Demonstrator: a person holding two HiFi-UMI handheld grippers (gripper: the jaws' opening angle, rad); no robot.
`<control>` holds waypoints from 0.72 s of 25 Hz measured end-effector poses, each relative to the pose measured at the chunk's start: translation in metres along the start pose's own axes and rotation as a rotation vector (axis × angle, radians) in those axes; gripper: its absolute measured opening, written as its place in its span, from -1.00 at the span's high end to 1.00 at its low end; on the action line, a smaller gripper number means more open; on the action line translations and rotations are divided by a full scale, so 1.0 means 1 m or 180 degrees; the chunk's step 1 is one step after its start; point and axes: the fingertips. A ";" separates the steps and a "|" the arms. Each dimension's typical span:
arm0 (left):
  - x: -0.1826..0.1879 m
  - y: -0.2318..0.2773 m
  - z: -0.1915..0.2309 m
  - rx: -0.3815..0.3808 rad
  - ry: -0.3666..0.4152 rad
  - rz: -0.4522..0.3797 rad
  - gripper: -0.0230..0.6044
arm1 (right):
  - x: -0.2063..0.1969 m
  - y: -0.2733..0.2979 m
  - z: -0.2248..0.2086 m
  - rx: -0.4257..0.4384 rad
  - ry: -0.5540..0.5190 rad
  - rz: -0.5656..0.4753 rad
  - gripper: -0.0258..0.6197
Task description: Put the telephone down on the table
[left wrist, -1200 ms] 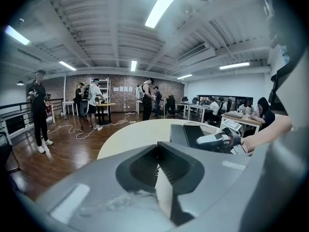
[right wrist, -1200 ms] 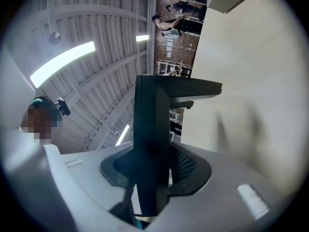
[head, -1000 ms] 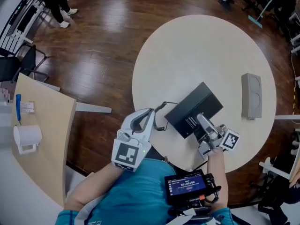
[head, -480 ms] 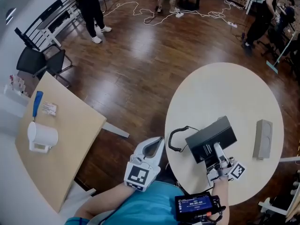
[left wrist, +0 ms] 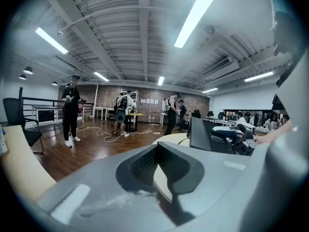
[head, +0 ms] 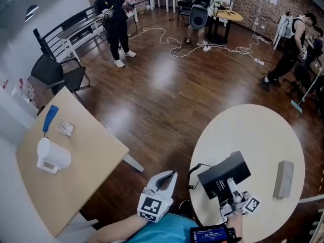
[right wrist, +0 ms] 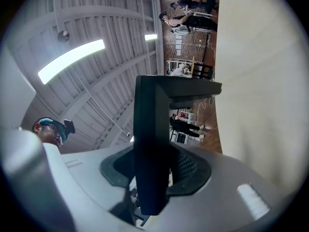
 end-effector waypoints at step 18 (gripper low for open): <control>-0.002 -0.134 0.129 0.0873 -0.0168 -0.0275 0.87 | -0.096 0.120 0.075 0.0447 -0.0175 0.0586 0.45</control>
Point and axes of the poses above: the fingertips, and each gripper's own axes: y forward along the fingers, z to its left, x out of its top, and after that the axes turned 6 degrees about -x, right-handed
